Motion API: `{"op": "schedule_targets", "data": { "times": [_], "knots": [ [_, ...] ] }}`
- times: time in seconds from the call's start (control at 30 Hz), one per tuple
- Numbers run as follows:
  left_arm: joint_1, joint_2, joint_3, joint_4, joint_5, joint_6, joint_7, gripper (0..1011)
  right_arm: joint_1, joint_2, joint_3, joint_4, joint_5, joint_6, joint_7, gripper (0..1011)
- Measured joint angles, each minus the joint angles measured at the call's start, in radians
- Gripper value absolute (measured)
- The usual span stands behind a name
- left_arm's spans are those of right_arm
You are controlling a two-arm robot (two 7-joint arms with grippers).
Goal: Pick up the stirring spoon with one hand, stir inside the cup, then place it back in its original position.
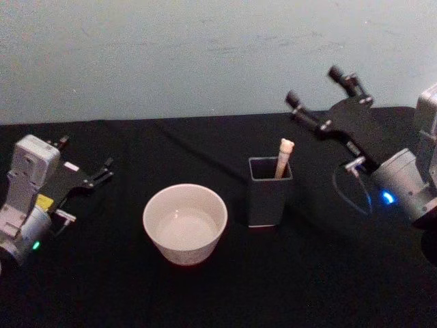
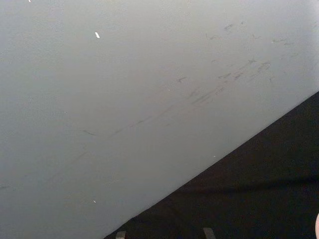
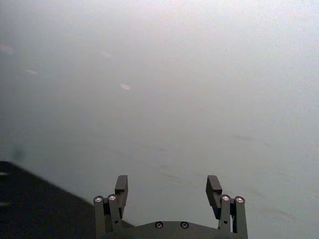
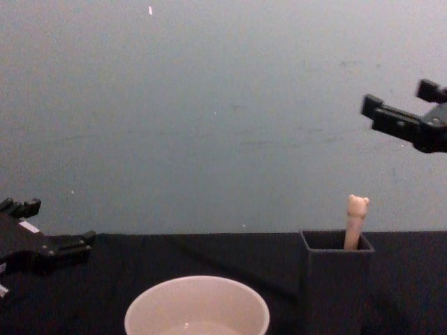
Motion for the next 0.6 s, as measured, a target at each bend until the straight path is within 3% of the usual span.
{"op": "schedule_targets", "data": {
  "times": [0.2,0.33,0.6],
  "knots": [
    [0.0,0.0,0.0,0.0,0.0,0.0,0.0,1001,-0.002,-0.034,0.032,0.048,-0.112,0.077,-0.154,1002],
    [0.0,0.0,0.0,0.0,0.0,0.0,0.0,1001,-0.007,-0.046,0.029,0.094,-0.152,0.132,-0.186,1000],
    [0.0,0.0,0.0,0.0,0.0,0.0,0.0,1002,-0.017,-0.063,0.009,0.164,-0.191,0.192,-0.179,1002]
  ]
}}
